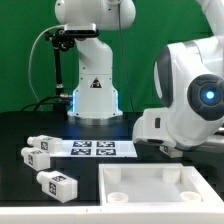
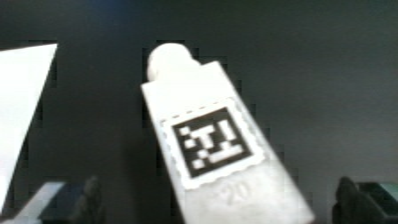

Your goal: Assemble one leg

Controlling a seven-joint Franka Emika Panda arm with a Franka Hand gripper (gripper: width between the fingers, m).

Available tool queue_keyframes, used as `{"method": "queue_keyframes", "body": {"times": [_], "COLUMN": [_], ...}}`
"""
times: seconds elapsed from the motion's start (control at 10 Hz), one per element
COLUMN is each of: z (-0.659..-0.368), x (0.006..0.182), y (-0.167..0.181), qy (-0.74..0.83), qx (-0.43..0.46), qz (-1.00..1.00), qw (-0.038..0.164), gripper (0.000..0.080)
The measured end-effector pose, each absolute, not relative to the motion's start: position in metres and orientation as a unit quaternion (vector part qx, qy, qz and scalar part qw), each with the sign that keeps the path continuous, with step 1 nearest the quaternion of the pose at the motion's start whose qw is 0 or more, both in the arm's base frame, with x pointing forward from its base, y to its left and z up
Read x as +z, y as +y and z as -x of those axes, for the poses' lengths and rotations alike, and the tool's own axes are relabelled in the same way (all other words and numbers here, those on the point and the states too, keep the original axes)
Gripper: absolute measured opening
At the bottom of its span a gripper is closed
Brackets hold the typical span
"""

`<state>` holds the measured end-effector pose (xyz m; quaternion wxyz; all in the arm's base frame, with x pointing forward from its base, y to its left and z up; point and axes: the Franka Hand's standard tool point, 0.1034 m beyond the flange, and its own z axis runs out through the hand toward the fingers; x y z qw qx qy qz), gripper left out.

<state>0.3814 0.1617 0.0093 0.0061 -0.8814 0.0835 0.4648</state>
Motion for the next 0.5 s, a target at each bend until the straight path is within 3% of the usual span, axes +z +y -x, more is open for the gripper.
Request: {"method": "queue_keyframes", "body": {"times": [0.3, 0.5], "z": [-0.3813, -0.3813], "x": [0.009, 0.009], "y": [0.1613, 0.1612], "qy": [0.084, 0.084], "qx": [0.465, 0.465], "qz": [0.881, 0.881], "qw": [0.006, 0.006], "gripper": [0.0284, 0.0285]}}
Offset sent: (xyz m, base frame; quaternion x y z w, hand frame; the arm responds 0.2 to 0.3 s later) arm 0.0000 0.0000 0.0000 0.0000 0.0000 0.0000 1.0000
